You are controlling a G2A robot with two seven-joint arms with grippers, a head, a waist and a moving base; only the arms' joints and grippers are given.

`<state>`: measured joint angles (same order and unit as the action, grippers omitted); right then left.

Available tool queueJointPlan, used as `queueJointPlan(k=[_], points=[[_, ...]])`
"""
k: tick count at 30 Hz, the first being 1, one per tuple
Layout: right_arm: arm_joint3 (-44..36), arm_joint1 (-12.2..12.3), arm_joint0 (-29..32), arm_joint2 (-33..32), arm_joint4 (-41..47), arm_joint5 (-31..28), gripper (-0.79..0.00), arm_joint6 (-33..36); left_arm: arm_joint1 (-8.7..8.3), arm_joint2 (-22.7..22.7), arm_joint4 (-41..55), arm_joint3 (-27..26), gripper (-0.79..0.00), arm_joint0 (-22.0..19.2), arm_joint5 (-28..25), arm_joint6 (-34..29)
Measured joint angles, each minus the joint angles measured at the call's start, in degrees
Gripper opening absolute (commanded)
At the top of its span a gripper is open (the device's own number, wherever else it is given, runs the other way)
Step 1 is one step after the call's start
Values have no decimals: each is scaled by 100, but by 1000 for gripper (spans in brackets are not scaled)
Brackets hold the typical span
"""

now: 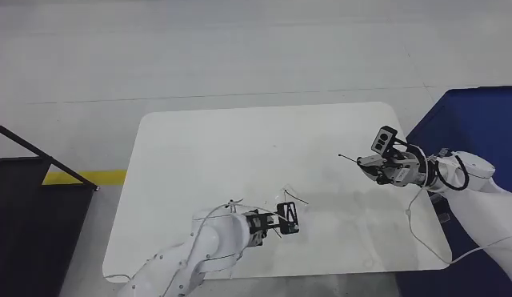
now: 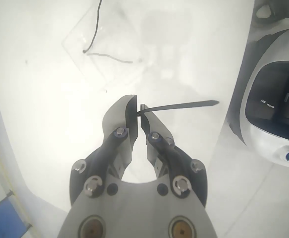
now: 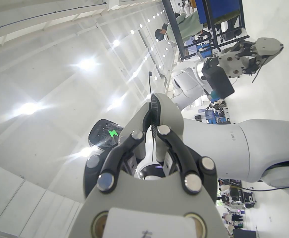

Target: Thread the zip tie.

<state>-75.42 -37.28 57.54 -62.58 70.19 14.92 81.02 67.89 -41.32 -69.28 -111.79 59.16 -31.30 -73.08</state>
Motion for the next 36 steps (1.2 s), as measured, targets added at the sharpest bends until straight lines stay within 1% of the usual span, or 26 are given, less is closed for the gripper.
queueJointPlan(k=[1,3,4,6,8,10,12,15,16,17,18,20,22,27,30,31,33,34,35,36], points=[[0,0,0,0,0,0,-785,0,-47,56,133,-12,-585,-87,94,-93],[0,0,0,0,0,0,-785,0,-155,197,320,19,-594,-298,297,-293],[0,0,0,0,0,0,-785,0,-198,261,356,66,-576,-382,392,-389],[0,0,0,0,0,0,-785,0,-281,431,537,207,-480,-559,558,-552],[0,0,0,0,0,0,-785,0,-343,554,817,322,-366,-744,623,-616],[0,0,0,0,0,0,-785,0,-387,633,955,381,-336,-899,703,-695],[0,0,0,0,0,0,-785,0,-426,706,1069,365,-342,-1043,751,-742],[0,0,0,0,0,0,-785,0,-467,659,1112,112,-289,-1167,716,-703],[0,0,0,0,0,0,-785,0,-480,611,1118,7,-305,-1165,675,-647],[0,0,0,0,0,0,-785,0,-497,550,1096,-116,-237,-1149,584,-542],[0,0,0,0,0,0,-785,0,-511,516,1056,-177,0,-1128,487,-440],[0,0,0,0,0,0,-785,0,-534,443,1034,-206,0,-1076,223,-54],[0,0,0,0,0,0,-785,0,-540,420,999,-194,0,-1072,110,134],[0,0,0,0,0,0,-785,0,-539,423,993,-191,0,-1075,149,70],[0,0,0,0,0,0,-785,0,-541,354,1057,-53,0,-974,288,224],[0,0,0,0,0,0,-785,0,-542,268,1222,7,0,-953,358,292],[0,0,0,0,0,0,-785,0,-548,-61,2035,116,0,-947,685,366],[0,0,0,0,0,0,-785,0,-550,-228,2526,128,0,-926,908,404],[0,0,0,0,0,0,-785,0,-556,-456,3209,144,0,-866,1255,467],[0,0,0,0,0,0,-785,0,-565,-620,3695,145,0,-806,1527,497]])
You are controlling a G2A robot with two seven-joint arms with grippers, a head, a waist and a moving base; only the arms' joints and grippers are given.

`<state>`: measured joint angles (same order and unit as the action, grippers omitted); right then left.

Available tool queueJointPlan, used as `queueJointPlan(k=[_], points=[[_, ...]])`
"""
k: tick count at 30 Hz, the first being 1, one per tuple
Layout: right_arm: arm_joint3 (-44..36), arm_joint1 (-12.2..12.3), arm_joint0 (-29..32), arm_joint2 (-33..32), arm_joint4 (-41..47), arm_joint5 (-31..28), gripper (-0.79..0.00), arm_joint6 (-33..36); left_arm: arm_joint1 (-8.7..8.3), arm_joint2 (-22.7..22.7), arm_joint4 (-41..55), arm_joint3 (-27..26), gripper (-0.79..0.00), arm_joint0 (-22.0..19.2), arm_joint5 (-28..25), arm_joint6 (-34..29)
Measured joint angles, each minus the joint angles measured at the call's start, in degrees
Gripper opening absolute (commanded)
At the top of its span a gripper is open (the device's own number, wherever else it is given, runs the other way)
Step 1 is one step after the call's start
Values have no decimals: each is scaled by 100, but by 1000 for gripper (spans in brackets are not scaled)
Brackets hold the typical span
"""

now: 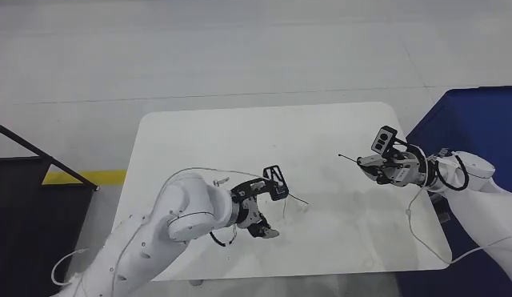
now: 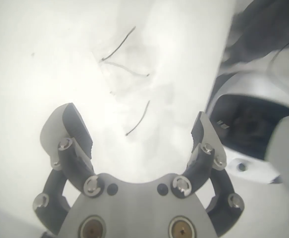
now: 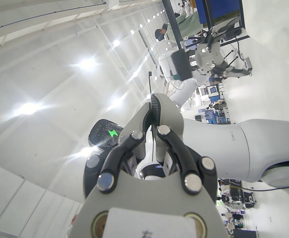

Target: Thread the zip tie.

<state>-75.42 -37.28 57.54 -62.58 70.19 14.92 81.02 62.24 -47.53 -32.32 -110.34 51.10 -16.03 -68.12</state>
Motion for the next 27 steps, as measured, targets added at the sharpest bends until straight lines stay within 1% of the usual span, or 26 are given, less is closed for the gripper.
queueJointPlan(k=[2,3,5,7,9,12,13,14,15,16,17,19,20,22,23,24,25,26,27], points=[[0,0,0,0,0,0,-785,0,-23,-276,874,-161,0,144,469,28],[0,0,0,0,0,0,-785,0,-27,-309,1199,-278,0,202,522,19],[0,0,0,0,0,0,-785,0,-28,-305,1783,-381,0,246,328,3],[0,0,0,0,0,0,-785,0,-28,-298,1861,-374,0,242,235,2],[0,0,0,0,0,0,-785,0,-27,-298,1599,-367,0,239,236,2],[0,0,0,0,0,0,-785,0,-27,-298,1532,-366,0,240,244,3],[0,0,0,0,0,0,-785,0,-27,-298,1553,-346,0,254,264,12],[0,0,0,0,0,0,-785,0,-28,-301,1617,-285,0,282,396,3],[0,0,0,0,0,0,-785,0,-30,-298,1686,-266,0,280,611,-79],[0,0,0,0,0,0,-785,0,-32,-321,1777,-237,0,259,938,-230],[0,0,0,0,0,0,-785,0,-33,-418,1860,-182,0,201,1533,-416],[0,0,0,0,0,0,-785,0,-24,-550,1978,-283,0,206,2595,-546],[0,0,0,0,0,0,-785,0,-23,-666,2201,-377,0,230,3381,-551],[0,0,0,0,0,0,-785,0,-35,-831,2673,-399,0,357,4464,-447],[0,0,0,0,0,0,-785,0,-74,-856,2963,-251,0,532,5059,-215],[0,0,0,0,0,0,-785,0,-101,-794,3084,-142,0,619,5396,14],[0,0,0,0,0,0,-785,0,-112,-723,3100,-114,0,648,5624,206],[0,0,0,0,0,0,-785,0,-115,-676,2995,-151,0,646,5756,326],[0,0,0,0,0,0,-785,0,-113,-667,2921,-176,0,640,5731,341]])
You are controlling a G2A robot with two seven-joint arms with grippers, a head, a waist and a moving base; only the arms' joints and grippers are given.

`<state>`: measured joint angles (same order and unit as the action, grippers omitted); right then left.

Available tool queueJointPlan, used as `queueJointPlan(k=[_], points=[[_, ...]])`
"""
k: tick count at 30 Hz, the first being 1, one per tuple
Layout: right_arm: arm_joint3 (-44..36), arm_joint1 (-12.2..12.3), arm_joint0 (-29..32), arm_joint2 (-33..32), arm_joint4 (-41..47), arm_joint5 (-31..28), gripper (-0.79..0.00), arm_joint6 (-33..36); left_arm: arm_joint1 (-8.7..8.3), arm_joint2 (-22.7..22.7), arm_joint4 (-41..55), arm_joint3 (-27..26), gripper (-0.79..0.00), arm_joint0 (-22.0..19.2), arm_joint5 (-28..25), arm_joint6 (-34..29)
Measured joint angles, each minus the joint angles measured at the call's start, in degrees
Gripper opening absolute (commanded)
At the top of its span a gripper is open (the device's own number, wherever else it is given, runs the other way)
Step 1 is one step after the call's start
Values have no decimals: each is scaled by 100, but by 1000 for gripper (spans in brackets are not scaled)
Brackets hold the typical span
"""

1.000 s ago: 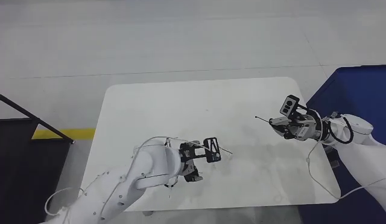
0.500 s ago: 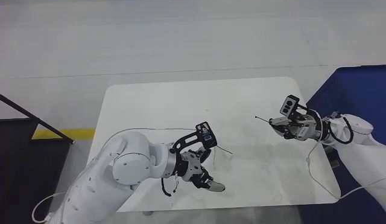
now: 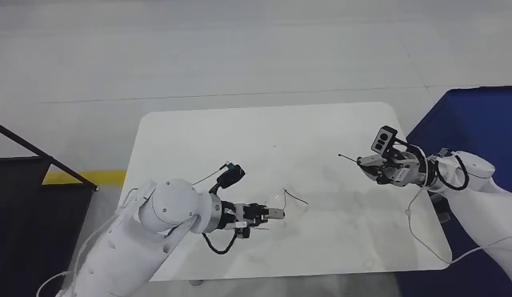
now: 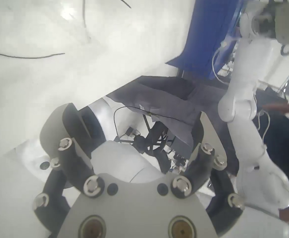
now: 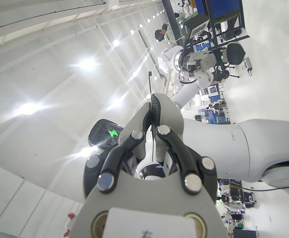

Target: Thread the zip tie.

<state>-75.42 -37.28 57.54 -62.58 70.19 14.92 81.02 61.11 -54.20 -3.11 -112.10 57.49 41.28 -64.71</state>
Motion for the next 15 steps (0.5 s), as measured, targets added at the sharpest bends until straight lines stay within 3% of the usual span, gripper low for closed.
queueJointPlan(k=[6,9,13,15], points=[[0,0,0,0,0,0,-785,0,2,-8,-34,-10,0,-6,-195,-25],[0,0,0,0,0,0,-785,0,3,95,107,255,0,75,69,239],[0,0,0,0,0,0,-785,0,73,605,386,417,0,80,1449,1880],[0,0,0,0,0,0,-785,0,100,777,747,518,0,-5,1696,2495]])
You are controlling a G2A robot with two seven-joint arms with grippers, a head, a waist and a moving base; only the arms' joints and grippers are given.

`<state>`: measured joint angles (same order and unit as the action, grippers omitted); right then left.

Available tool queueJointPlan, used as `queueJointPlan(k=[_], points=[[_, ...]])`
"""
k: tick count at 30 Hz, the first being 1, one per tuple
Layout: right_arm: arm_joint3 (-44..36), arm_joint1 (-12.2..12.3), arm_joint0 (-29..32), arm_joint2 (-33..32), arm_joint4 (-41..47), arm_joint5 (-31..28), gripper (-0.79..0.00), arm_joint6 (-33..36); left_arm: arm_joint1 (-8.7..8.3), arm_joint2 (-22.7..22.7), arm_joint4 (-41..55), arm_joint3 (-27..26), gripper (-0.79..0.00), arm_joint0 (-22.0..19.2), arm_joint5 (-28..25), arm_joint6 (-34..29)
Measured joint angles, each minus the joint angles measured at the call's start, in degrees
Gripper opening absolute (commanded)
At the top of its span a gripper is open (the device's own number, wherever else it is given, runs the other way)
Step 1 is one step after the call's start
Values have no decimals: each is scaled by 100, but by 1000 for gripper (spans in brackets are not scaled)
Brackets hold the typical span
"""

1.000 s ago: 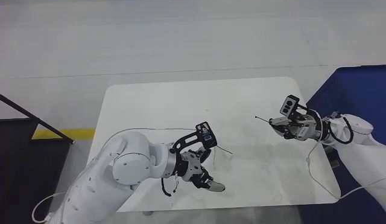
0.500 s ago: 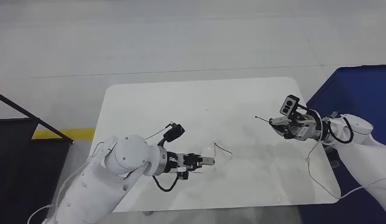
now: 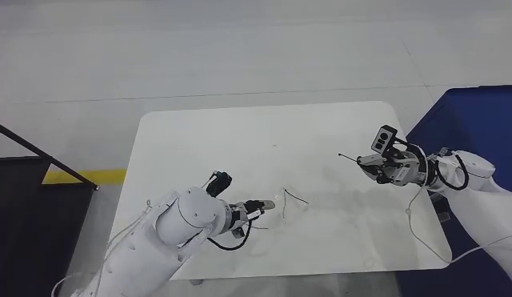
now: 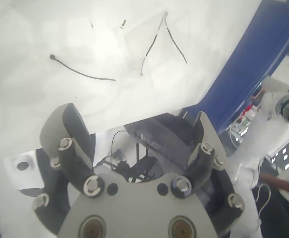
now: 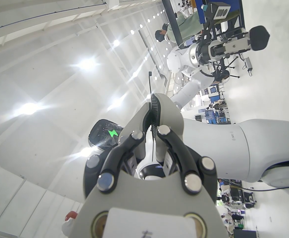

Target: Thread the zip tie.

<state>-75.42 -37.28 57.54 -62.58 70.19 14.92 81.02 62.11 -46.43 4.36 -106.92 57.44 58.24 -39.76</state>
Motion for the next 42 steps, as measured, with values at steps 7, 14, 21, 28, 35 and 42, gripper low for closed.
queueJointPlan(k=[7,14,21,28,35,42], points=[[0,0,0,0,0,0,-785,0,50,131,595,366,0,163,-25,235],[0,0,0,0,0,0,-785,0,53,166,650,347,0,163,-24,401],[0,0,0,0,0,0,-785,0,10,122,515,-276,0,548,-411,1015],[0,0,0,0,0,0,-785,0,-156,559,-1676,-812,0,946,-966,1592],[0,0,0,0,0,0,-785,0,-153,547,-1381,-799,0,963,-1002,1620],[0,0,0,0,0,0,-785,0,-118,482,-1736,-920,0,1228,-395,2094]])
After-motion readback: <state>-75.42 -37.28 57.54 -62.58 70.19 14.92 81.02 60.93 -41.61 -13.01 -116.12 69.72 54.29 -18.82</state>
